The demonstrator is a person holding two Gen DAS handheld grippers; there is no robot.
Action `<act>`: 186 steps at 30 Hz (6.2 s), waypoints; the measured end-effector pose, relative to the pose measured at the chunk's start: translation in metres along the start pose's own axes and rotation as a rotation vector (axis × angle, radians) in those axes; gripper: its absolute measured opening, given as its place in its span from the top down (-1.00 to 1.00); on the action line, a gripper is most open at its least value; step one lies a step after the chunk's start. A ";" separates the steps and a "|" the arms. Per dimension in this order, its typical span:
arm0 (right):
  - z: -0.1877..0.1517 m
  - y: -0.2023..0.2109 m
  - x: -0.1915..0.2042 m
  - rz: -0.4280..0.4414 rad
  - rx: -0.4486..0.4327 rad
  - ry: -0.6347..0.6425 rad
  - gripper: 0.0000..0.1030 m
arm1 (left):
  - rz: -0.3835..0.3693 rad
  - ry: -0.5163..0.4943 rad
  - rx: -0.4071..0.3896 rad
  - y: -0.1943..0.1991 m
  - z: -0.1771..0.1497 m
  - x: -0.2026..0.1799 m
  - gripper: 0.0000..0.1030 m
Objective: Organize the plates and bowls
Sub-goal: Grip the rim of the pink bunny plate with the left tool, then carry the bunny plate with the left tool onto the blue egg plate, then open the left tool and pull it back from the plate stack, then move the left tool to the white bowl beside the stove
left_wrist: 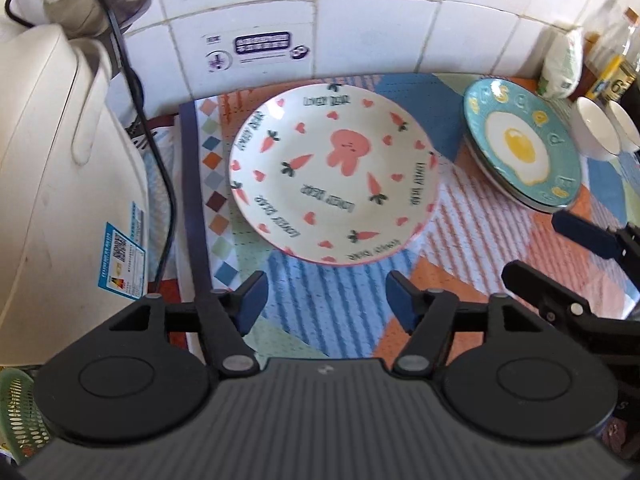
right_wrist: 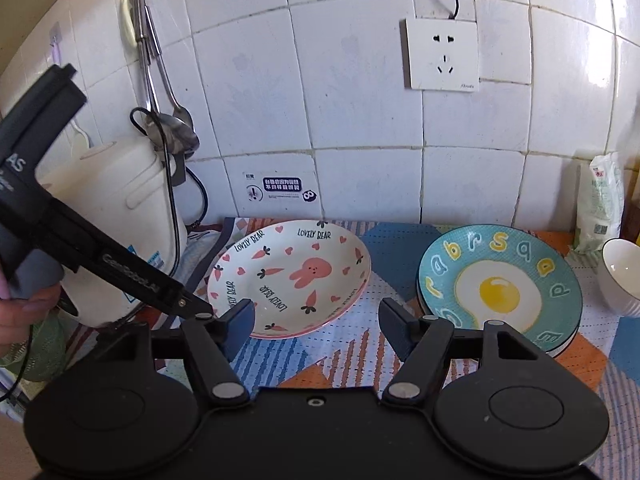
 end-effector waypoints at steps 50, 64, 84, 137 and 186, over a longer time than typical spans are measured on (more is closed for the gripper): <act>-0.011 -0.108 -0.057 0.064 0.167 -0.439 0.61 | -0.034 0.073 -0.159 -0.050 0.005 0.021 0.41; 0.011 -0.012 -0.083 0.032 0.092 -0.387 0.52 | -0.101 -0.062 -0.251 0.011 0.015 -0.043 0.45; 0.019 0.004 -0.196 0.042 0.124 -0.374 0.48 | -0.091 -0.060 -0.169 -0.031 0.056 -0.151 0.45; 0.019 0.007 -0.210 -0.164 0.199 -0.200 0.03 | -0.090 0.007 0.095 -0.046 0.077 -0.180 0.32; -0.064 0.266 -0.286 -0.407 -0.083 -0.236 -0.43 | 0.002 -0.358 0.024 0.074 0.013 -0.371 -0.61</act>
Point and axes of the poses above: each gripper's, at about its wrist camera, not at the fingertips, and y roughly against the way its jaws point, x to its left, z to its top, the point moved 4 cm from there along -y, roughly the way its jaws point, and after that the axes turned 4 degrees about -y, right-handed, at the moved point
